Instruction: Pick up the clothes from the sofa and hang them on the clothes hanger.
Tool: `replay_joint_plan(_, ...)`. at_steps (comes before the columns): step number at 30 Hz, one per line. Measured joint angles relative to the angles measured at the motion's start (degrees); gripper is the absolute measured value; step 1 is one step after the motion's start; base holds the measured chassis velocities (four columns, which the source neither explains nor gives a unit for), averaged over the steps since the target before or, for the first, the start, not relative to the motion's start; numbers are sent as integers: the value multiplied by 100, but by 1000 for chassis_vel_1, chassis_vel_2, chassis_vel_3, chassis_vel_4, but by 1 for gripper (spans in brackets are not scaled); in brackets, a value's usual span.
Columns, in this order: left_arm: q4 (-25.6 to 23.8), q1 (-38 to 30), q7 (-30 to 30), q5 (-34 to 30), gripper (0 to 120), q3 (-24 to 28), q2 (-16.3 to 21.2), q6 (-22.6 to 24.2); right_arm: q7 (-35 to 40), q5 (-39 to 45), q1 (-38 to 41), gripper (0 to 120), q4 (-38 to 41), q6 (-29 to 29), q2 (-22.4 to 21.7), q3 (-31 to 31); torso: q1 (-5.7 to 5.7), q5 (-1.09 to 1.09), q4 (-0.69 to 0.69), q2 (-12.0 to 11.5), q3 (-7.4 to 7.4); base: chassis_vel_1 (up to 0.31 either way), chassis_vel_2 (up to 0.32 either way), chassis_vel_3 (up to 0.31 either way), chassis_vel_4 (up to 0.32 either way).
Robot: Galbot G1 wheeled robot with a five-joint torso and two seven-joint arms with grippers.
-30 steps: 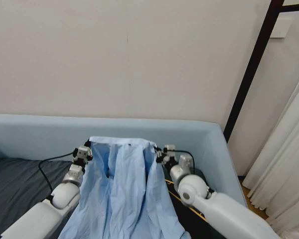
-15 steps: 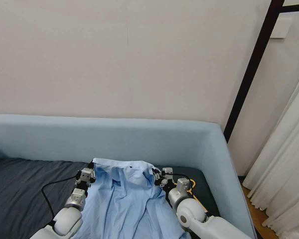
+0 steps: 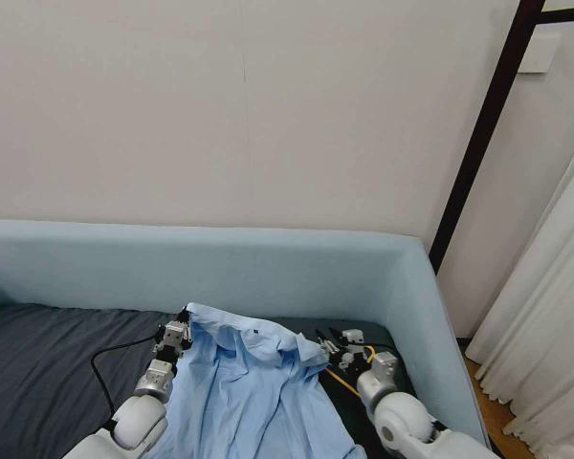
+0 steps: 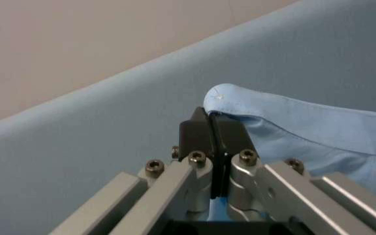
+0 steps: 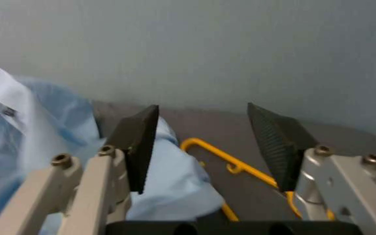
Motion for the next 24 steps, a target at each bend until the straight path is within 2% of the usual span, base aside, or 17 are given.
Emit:
replay_joint_plan(1,0,0,0,0,0,0,0,0,0,0,0,57,0,0,0,0,0,0,0,0,0,0,0,0,0)
replay_joint_plan(4,27,-7,2,-4,0,10,-2,-3,-664,-368,-283,72,-287,48,-259,323,0,-2,-1,0,0,0,0,0,0)
replay_joint_plan(5,27,-7,2,-4,0,10,-2,-3,-664,-368,-283,72,-287,48,-259,323,0,-2,-1,0,0,0,0,0,0)
replay_joint_plan(8,23,-2,21,-16,0,22,-2,-29,-1212,-576,-218,87,-949,81,-281,383,0,-1,0,0,0,0,0,0,0)
replay_joint_plan(10,6,9,26,-19,0,27,-3,-32,-1372,-593,-143,90,-1136,65,-253,370,0,-1,0,0,0,0,0,0,0)
replay_joint_plan(12,-48,44,33,-20,0,36,-5,-48,-1853,-671,169,98,-1720,40,-122,252,1,-2,2,0,0,0,0,0,0)
replay_joint_plan(14,-100,79,40,-20,0,38,-4,-54,-2184,-753,405,100,-2200,40,7,182,1,-2,4,0,0,0,0,0,0)
replay_joint_plan(15,-100,79,40,-20,0,38,-4,-54,-2184,-753,405,100,-2200,40,7,182,1,-2,4,0,0,0,0,0,0)
replay_joint_plan(22,-187,112,70,-17,0,43,62,-98,-2816,-1098,828,100,-3473,55,493,100,1,-3,1,0,1,0,0,0,0)
replay_joint_plan(24,-193,95,75,-17,0,48,73,-105,-2895,-1204,892,95,-3795,112,624,105,1,-2,1,0,0,0,0,0,0)
